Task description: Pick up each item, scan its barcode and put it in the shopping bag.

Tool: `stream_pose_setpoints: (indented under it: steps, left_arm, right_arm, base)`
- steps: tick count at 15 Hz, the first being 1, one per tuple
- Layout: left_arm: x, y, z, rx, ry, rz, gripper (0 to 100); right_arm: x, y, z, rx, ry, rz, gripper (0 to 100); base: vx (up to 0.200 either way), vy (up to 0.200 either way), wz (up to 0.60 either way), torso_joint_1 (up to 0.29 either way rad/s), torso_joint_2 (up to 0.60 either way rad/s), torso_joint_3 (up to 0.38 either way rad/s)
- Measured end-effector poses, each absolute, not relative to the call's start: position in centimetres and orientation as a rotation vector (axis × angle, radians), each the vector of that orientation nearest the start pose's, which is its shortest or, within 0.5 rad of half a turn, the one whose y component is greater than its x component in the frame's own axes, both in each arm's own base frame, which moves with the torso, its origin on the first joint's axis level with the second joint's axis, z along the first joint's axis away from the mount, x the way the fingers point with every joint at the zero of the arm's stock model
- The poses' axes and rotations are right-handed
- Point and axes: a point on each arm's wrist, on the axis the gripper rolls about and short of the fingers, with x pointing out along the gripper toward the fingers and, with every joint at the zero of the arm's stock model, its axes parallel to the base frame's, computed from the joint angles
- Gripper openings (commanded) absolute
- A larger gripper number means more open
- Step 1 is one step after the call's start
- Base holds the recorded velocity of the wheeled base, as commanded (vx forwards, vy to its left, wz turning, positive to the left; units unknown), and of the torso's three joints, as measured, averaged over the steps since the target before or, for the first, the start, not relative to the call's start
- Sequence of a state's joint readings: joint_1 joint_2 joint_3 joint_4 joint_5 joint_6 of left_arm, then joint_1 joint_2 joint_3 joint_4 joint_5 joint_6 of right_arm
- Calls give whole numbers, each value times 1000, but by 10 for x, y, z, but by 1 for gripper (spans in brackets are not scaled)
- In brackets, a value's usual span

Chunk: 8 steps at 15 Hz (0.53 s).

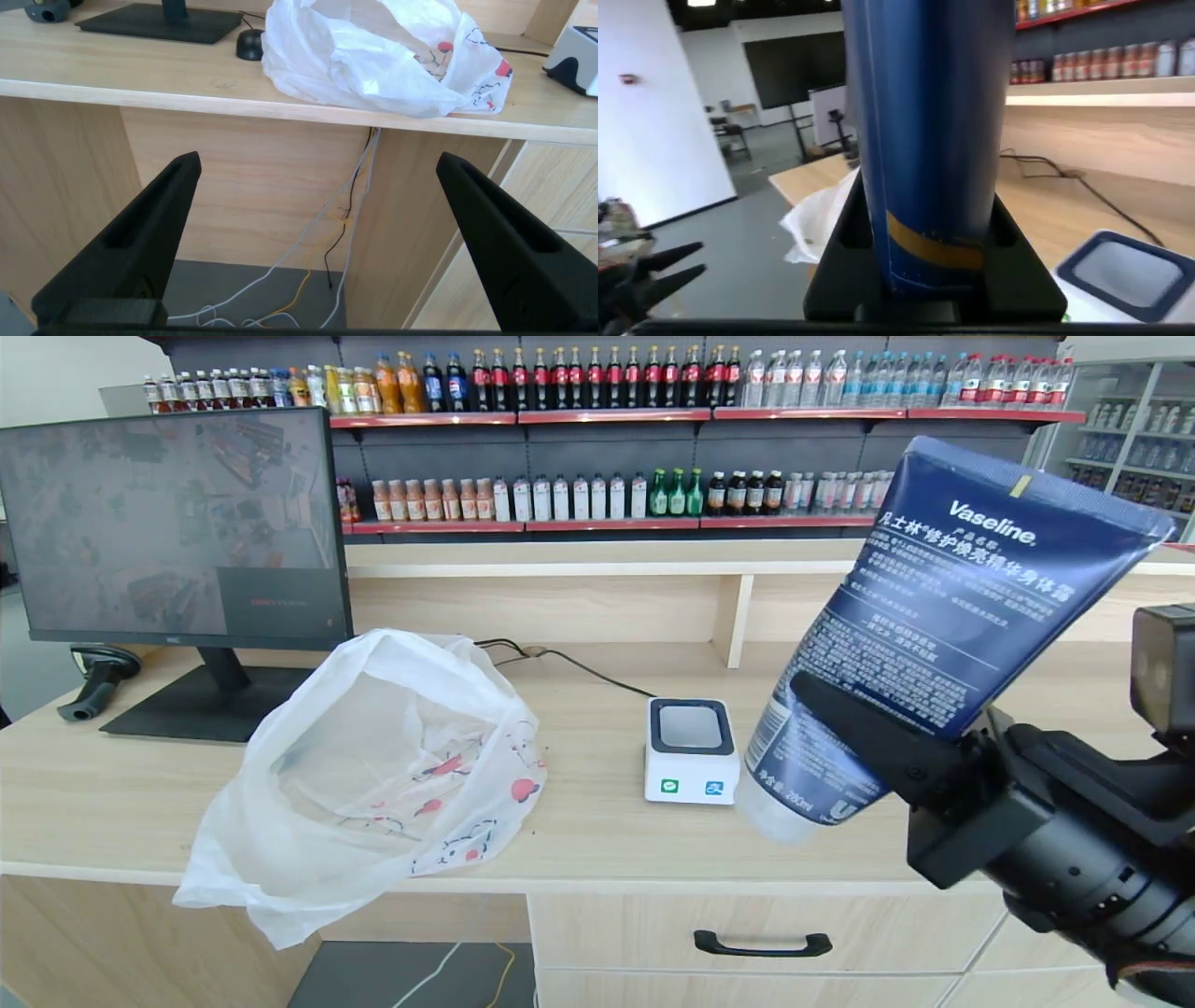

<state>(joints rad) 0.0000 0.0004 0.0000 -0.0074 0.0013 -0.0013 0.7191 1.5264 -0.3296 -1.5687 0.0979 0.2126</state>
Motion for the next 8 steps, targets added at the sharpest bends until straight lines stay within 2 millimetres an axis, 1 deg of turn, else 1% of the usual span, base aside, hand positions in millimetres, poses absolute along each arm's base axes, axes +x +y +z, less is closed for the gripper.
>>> stream_pose_setpoints:
  steps: [3,4,6,8]
  left_arm:
    - [-23,0,76,-1,-7,1,100]
    - [-23,0,76,-1,-7,1,100]
    - [-23,0,76,-1,-7,1,100]
    - [-23,0,76,0,-7,1,100]
  right_arm:
    - [174,141,190,275,-257,502,0]
    - [178,138,186,254,-247,419,0]
    - [185,133,182,205,-242,347,0]
    - [195,124,181,191,-243,290,0]
  base:
    - [0,0,0,0,0,0]
    - [0,0,0,0,0,0]
    - [0,0,0,0,0,0]
    - [0,0,0,0,0,0]
